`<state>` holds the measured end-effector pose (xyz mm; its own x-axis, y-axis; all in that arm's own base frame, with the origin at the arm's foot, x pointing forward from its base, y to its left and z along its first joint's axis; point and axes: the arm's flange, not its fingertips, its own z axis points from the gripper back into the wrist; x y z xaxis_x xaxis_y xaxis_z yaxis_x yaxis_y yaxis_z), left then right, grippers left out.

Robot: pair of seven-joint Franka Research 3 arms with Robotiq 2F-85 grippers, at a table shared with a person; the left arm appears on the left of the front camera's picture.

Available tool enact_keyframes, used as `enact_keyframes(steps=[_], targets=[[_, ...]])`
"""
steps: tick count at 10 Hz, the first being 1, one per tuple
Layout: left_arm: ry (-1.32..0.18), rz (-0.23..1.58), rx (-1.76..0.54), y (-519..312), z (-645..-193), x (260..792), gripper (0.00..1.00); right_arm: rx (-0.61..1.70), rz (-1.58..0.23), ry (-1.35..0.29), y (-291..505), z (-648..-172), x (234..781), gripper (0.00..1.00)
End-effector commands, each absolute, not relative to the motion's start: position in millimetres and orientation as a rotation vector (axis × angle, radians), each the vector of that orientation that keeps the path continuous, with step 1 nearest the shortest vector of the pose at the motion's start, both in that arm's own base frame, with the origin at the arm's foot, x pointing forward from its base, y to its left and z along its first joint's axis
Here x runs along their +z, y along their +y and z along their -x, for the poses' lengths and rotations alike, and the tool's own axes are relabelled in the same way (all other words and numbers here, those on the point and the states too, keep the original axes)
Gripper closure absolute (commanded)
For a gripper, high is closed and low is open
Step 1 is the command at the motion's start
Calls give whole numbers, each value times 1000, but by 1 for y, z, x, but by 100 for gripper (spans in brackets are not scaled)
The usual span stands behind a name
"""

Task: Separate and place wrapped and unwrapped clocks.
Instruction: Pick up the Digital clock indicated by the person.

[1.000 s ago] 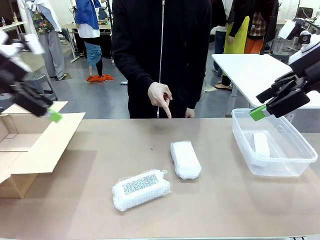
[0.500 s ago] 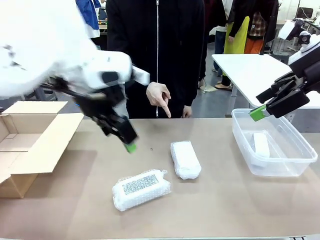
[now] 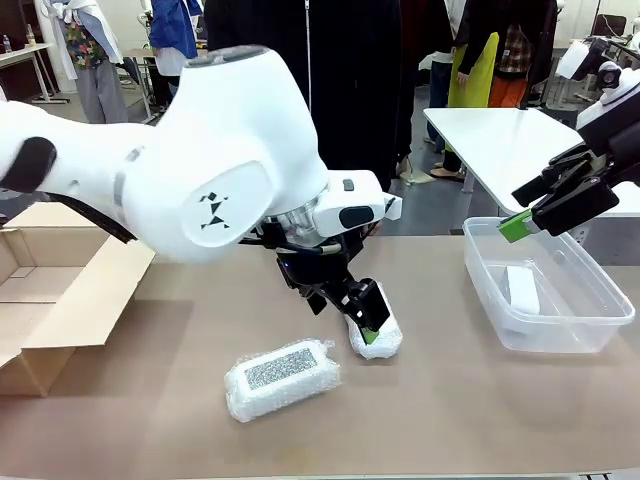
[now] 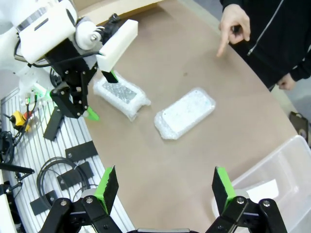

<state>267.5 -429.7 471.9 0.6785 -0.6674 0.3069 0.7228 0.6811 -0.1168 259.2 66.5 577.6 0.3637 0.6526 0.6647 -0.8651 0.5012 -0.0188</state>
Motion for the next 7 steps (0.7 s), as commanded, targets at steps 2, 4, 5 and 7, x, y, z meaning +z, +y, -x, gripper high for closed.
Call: enact_keyframes(steps=[2, 4, 5, 7], targets=[[-256, 205, -819, -415, -252, 490, 0, 1002, -399, -663, 68, -260, 577, 0], [-256, 205, -819, -415, -252, 490, 0, 1002, -399, -663, 68, -260, 577, 0], [-257, 217, -803, -421, -253, 493, 0, 1002, -399, -663, 68, -260, 577, 0], [-101, 239, -611, -468, -303, 491, 0, 1002, -399, -663, 68, -260, 577, 0]])
